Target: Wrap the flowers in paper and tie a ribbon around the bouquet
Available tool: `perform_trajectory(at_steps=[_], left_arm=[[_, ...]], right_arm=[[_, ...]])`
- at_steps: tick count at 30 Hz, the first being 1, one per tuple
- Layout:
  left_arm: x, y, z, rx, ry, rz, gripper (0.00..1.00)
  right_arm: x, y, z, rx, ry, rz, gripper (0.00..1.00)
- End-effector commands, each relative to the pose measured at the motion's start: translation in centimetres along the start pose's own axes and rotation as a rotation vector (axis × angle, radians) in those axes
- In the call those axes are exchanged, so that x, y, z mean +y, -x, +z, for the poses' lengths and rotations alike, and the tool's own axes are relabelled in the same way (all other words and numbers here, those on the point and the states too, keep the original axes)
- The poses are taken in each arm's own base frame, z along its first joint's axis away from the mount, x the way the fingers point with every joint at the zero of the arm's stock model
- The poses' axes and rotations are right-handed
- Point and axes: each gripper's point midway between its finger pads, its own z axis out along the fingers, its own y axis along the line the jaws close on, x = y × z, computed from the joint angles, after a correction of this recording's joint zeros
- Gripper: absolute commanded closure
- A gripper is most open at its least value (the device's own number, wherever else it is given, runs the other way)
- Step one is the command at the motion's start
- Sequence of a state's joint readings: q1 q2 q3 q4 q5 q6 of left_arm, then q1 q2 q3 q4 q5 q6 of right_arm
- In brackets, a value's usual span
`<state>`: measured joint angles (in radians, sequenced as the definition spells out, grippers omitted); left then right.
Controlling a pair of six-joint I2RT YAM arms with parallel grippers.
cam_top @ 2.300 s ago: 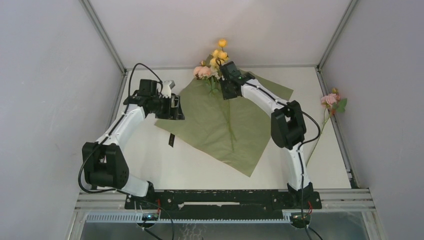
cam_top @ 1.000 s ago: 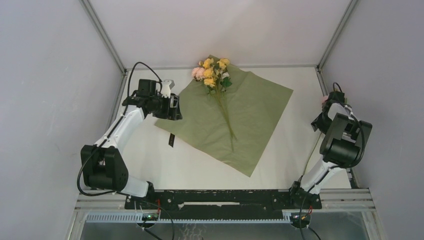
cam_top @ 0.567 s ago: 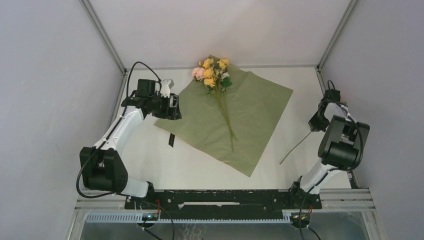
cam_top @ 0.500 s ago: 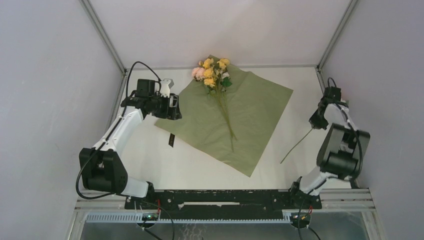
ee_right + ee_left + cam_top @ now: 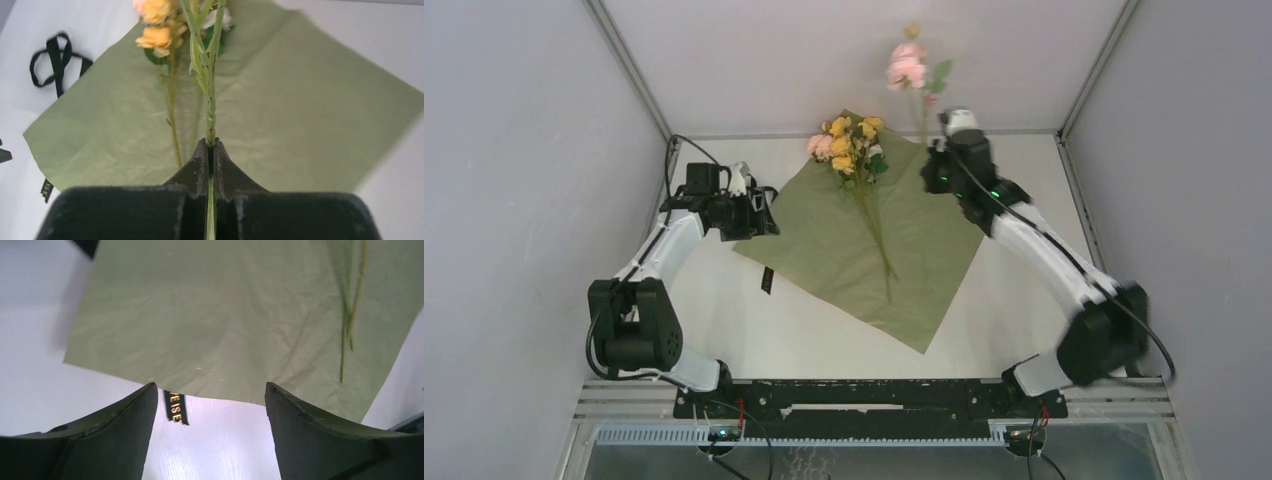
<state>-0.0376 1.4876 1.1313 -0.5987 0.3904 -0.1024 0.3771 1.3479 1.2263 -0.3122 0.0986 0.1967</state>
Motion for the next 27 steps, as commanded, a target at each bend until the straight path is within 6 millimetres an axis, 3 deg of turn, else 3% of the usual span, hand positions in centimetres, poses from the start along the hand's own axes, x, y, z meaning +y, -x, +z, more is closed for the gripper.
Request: perform_trajectory(at_steps=[1, 2, 4, 8, 9, 10, 13, 16, 18, 19, 20, 22, 24, 27], left_arm=[[4.0, -0.6, 0.8, -0.017, 0.081, -0.263, 0.15], [4.9, -0.9, 1.0, -0.022, 0.099, -0.303, 0.12], [6.2, -2.0, 1.5, -0.017, 0.130, -0.377, 0.04], [7.6, -3.6, 2.8, 0.009, 0.170, -0.450, 0.00], [7.7, -3.8, 3.1, 0.012, 0.171, -0.462, 0.00], [7.7, -4.0, 3.4, 0.016, 0.169, -0.471, 0.00], [8.0, -4.1, 4.0, 0.002, 0.170, -0.485, 0.00], [8.1, -4.1, 4.5, -0.016, 0.165, -0.497, 0.03], [8.0, -4.2, 4.8, -0.022, 0.151, -0.508, 0.04], [8.0, -4.3, 5.1, -0.023, 0.145, -0.518, 0.05], [7.9, -4.3, 5.3, -0.025, 0.134, -0.523, 0.06], [7.6, -4.1, 5.7, -0.028, 0.112, -0.530, 0.08], [7.5, -3.7, 6.1, -0.036, 0.098, -0.523, 0.09], [7.5, -2.9, 6.2, -0.060, 0.097, -0.500, 0.13]], right_arm=[[7.1, -2.0, 7.8, 0.087, 0.178, -0.115, 1.00], [8.3, -2.9, 9.5, 0.123, 0.208, -0.116, 1.00], [9.8, -4.8, 12.5, 0.199, 0.214, -0.112, 0.91], [8.8, -8.1, 17.4, 0.332, 0.128, -0.097, 0.35], [8.0, -8.0, 17.7, 0.346, 0.083, -0.090, 0.17], [7.4, -7.5, 17.6, 0.346, 0.059, -0.082, 0.08], [5.2, -5.4, 15.7, 0.297, 0.034, -0.029, 0.03], [0.2, -4.6, 12.7, 0.285, -0.047, 0.098, 0.03], [-4.8, -5.7, 10.4, 0.303, -0.157, 0.228, 0.04], [-7.4, -7.8, 9.3, 0.333, -0.208, 0.290, 0.04], [-10.7, -8.6, 8.4, 0.330, -0.263, 0.369, 0.05], [-14.8, -10.1, 7.2, 0.332, -0.297, 0.514, 0.07], [-17.9, -11.4, 7.4, 0.345, -0.314, 0.608, 0.10], [-20.3, -12.6, 8.9, 0.366, -0.318, 0.675, 0.12]])
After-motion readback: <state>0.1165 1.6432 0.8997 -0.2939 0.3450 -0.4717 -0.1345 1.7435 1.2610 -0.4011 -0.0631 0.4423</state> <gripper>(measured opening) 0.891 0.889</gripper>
